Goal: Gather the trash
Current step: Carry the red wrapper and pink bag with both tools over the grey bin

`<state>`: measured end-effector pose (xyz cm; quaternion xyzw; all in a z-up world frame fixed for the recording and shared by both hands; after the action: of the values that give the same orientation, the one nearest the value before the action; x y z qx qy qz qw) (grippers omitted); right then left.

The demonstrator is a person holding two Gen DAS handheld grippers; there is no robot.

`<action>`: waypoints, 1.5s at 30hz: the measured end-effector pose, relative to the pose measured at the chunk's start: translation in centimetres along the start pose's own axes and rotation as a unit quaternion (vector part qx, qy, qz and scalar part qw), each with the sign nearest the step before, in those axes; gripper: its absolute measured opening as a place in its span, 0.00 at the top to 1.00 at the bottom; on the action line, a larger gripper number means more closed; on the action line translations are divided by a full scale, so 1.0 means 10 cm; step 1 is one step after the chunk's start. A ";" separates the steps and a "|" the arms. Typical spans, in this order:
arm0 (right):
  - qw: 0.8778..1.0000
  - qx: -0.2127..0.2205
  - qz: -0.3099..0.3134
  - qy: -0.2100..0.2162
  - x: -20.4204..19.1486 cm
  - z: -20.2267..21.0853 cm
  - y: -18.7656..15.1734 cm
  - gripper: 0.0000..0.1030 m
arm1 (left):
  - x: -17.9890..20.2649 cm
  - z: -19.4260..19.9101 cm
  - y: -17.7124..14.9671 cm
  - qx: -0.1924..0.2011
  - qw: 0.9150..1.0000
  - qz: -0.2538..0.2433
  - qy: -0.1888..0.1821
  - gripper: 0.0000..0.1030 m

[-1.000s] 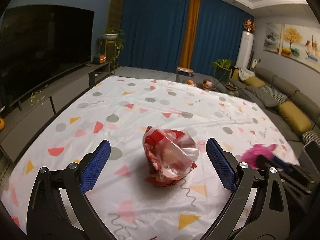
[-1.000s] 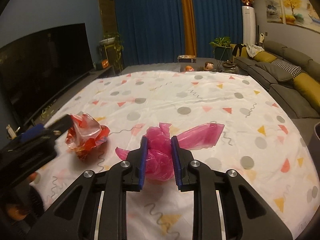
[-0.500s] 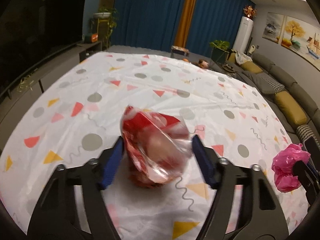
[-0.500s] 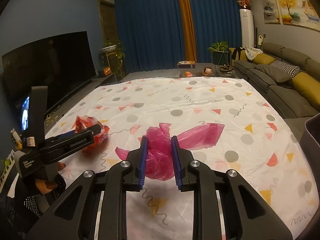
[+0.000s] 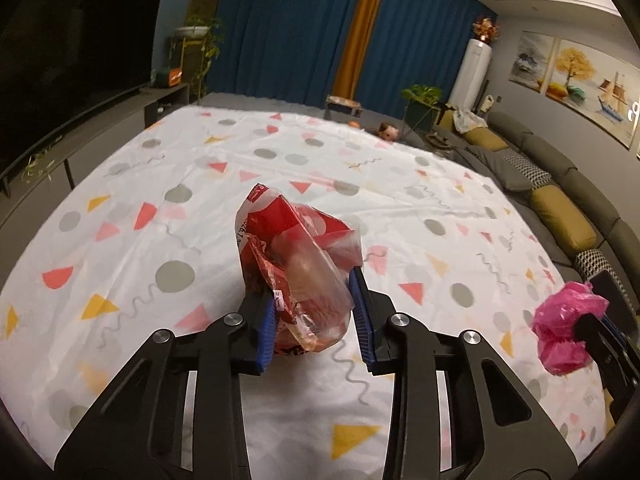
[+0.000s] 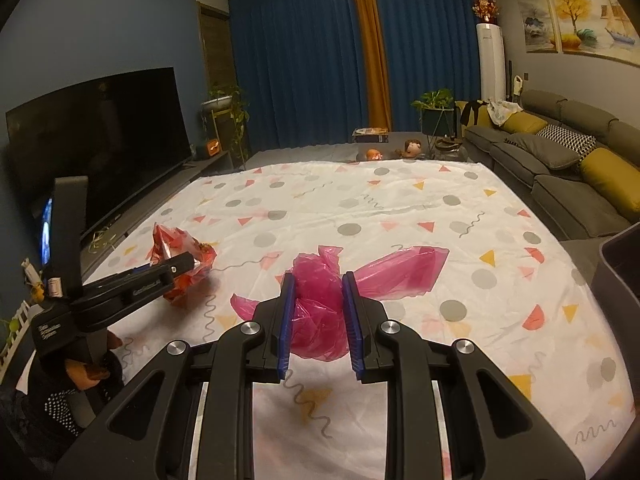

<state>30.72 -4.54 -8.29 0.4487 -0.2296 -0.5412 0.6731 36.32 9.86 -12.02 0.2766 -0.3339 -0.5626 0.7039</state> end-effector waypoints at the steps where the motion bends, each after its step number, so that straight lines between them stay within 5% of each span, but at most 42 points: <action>1: 1.000 0.002 0.000 -0.001 0.01 0.03 0.01 0.77 | 0.05 0.07 0.01 0.007 1.000 -0.009 0.000 0.69; 21: 0.998 0.056 -0.010 -0.039 0.49 0.91 0.16 0.77 | 1.24 1.01 -0.08 0.069 0.990 -0.094 -0.075 0.69; 36: 0.989 0.088 -0.037 -0.116 1.43 1.59 0.16 0.77 | 2.56 1.25 -0.34 0.075 0.972 -0.163 -0.153 0.69; 45: 0.974 0.109 -0.063 -0.187 2.19 2.03 0.13 0.77 | 3.49 1.32 -0.49 0.080 0.952 -0.200 -0.218 0.69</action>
<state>22.03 -32.24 -1.04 0.4244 -0.3804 -0.6280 0.5299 28.04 -25.43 -2.00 0.2634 -0.4609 -0.7103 0.4622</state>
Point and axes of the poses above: each gripper's, at about its wrist camera, not at the fingertips, and z roughly against the way its jaws point, x to its right, y to its top, the point moved 9 cm from there along -z, roughly the way its jaws point, and after that the axes turned 6 degrees about y, right-handed, at the moved point
